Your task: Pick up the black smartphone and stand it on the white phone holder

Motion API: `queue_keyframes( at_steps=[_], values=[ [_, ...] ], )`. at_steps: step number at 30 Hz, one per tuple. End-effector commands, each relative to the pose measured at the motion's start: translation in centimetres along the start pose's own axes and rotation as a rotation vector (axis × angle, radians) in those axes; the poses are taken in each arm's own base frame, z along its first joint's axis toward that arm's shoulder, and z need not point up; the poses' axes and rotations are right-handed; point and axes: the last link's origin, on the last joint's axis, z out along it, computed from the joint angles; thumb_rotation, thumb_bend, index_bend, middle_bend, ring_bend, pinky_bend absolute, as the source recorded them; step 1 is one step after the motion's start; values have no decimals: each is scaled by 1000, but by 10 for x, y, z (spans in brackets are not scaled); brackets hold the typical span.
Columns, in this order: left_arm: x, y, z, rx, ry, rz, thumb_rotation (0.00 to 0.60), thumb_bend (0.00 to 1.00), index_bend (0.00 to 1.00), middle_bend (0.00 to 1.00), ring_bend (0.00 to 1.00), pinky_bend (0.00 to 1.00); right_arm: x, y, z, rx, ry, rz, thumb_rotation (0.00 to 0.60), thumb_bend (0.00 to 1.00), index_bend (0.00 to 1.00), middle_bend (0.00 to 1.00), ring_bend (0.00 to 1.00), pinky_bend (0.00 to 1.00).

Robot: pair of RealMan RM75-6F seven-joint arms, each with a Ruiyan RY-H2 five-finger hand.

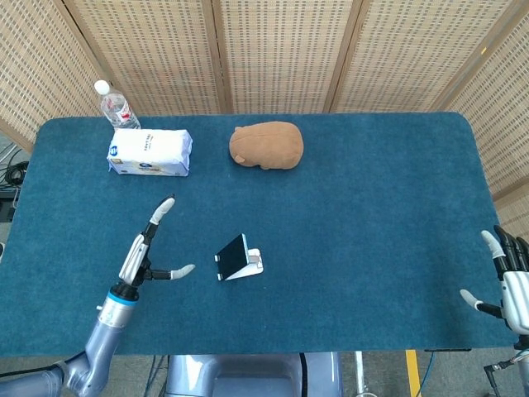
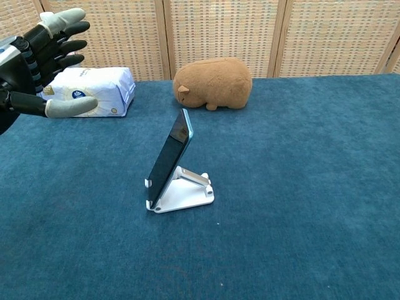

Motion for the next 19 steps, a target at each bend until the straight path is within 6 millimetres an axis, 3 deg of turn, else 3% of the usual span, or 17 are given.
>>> queue_keyframes(
  at_steps=[1,5,9,19],
  values=[
    [54,17,7,109,-104,303,600,0,0,0,0,0,0,0,0,0,1,1,600,105,0,0,0,0],
    [101,12,-16,281,-168,468,600,0,0,0,0,0,1,-1,-1,1,4,1,600,105,0,0,0,0],
    [127,9,-36,369,-179,568,600,0,0,0,0,0,1,-1,-1,-1,6,0,600,105,0,0,0,0],
    [144,3,-76,447,-126,661,600,0,0,0,0,0,2,-1,-3,-2,11,2,600,105,0,0,0,0]
  ],
)
